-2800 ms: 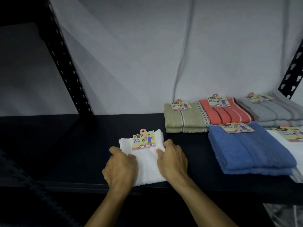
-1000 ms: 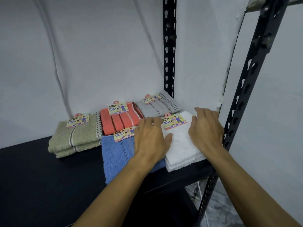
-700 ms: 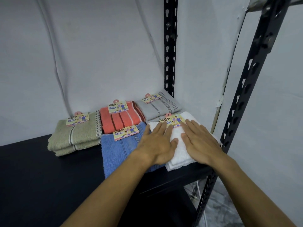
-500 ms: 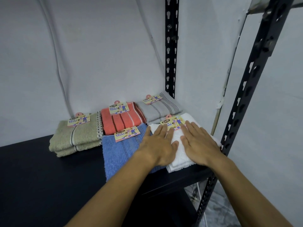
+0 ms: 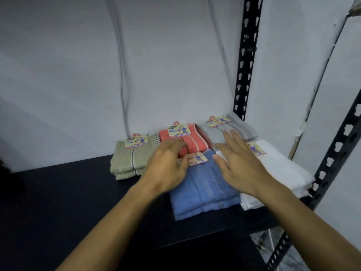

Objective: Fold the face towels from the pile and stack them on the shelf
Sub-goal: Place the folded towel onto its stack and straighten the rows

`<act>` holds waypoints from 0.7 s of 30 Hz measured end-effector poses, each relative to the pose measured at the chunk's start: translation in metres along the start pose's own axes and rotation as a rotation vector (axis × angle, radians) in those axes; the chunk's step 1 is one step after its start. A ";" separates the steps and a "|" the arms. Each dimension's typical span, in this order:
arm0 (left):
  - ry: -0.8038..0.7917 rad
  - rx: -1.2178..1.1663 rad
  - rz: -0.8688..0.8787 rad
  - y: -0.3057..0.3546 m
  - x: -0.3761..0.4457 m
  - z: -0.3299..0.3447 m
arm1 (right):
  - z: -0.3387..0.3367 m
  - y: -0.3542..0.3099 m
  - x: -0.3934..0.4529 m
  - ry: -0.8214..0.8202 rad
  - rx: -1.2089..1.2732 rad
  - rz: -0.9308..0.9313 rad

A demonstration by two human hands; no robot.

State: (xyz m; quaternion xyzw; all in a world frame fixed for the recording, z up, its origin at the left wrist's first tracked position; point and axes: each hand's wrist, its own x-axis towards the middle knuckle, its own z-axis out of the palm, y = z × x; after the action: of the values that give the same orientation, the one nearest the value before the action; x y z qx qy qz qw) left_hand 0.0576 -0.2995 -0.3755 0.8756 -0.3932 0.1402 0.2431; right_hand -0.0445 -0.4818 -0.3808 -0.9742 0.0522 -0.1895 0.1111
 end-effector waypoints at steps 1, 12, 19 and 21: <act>-0.015 0.064 -0.050 -0.020 -0.007 -0.010 | 0.004 -0.020 0.009 0.019 0.017 -0.089; -0.287 0.498 -0.041 -0.142 -0.039 -0.040 | 0.091 -0.130 0.102 -0.280 -0.326 -0.404; -0.372 0.521 0.015 -0.147 -0.026 -0.034 | 0.104 -0.129 0.119 -0.359 -0.348 -0.358; -0.397 0.506 0.007 -0.149 -0.024 -0.033 | 0.107 -0.129 0.122 -0.367 -0.358 -0.351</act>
State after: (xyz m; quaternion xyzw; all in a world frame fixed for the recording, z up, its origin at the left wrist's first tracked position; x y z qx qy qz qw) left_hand 0.1533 -0.1815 -0.4051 0.9171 -0.3888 0.0606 -0.0642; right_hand 0.1168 -0.3537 -0.4031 -0.9903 -0.1053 -0.0146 -0.0891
